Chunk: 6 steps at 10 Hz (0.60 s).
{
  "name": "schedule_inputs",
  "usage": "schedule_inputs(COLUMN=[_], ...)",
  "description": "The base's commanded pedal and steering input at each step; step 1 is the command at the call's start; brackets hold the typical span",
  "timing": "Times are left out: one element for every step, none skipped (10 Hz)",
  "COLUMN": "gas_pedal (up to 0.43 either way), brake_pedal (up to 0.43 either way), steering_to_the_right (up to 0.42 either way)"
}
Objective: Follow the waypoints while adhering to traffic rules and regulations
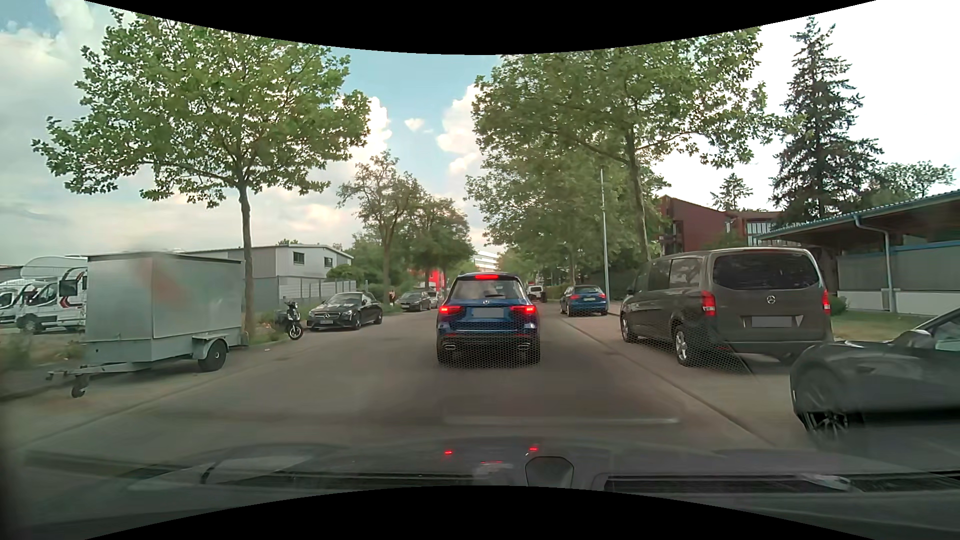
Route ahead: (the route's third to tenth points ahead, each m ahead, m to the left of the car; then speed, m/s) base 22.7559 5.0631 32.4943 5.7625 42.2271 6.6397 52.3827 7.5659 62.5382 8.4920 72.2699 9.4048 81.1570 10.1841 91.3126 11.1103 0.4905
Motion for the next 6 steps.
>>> schedule_inputs(gas_pedal=[0.020, 0.020, 0.020, 0.020, 0.020, 0.020], brake_pedal=[0.000, 0.000, 0.000, 0.000, 0.000, 0.000], steering_to_the_right=[0.009, 0.009, 0.009, 0.009, 0.009, 0.009])
